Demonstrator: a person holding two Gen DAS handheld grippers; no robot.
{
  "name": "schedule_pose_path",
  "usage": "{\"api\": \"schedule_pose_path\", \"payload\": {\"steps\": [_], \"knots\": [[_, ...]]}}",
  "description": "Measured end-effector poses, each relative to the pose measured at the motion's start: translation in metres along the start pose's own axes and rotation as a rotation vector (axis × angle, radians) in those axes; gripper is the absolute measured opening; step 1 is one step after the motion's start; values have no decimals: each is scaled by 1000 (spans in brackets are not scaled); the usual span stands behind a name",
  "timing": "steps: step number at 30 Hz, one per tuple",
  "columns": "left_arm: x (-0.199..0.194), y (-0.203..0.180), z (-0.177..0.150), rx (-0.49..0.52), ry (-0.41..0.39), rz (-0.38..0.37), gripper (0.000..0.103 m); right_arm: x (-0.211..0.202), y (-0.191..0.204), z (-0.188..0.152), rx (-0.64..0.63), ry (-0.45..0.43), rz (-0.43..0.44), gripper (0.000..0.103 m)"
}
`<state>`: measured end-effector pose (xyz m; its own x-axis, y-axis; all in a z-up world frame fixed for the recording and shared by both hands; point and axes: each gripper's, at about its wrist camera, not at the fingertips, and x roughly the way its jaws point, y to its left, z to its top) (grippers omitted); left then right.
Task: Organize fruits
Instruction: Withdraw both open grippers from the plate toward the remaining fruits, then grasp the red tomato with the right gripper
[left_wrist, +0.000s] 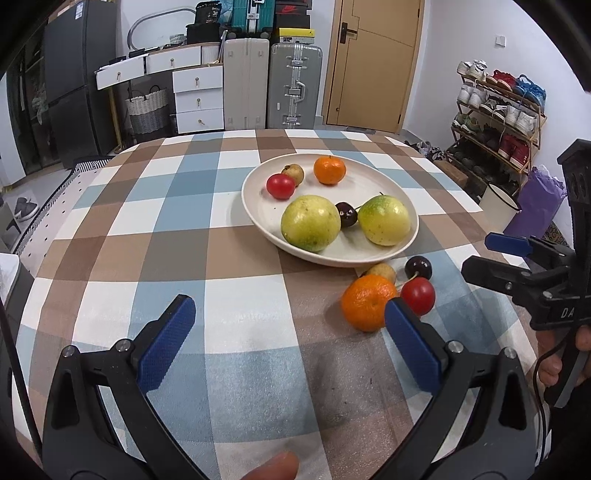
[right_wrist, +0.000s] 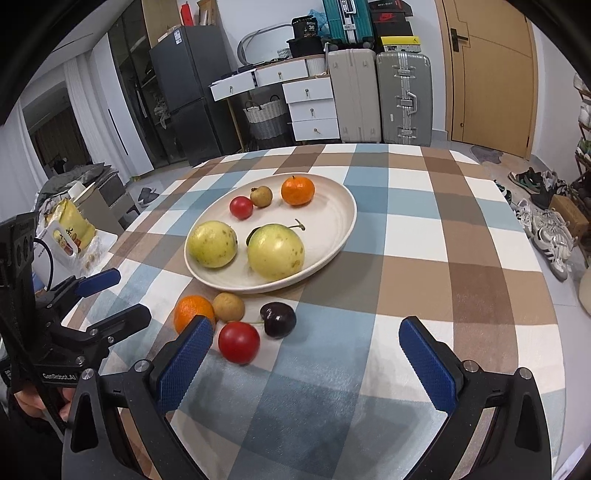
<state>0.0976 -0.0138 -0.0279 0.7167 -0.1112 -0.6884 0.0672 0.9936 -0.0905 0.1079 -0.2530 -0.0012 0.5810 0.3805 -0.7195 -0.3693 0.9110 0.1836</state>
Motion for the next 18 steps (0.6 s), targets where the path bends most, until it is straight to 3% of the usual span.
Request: {"api": "schedule_pose_path", "payload": {"steps": [18], "knots": [[10, 7, -4, -21, 11, -22, 102, 28, 24, -16, -47, 107, -9, 99]]}}
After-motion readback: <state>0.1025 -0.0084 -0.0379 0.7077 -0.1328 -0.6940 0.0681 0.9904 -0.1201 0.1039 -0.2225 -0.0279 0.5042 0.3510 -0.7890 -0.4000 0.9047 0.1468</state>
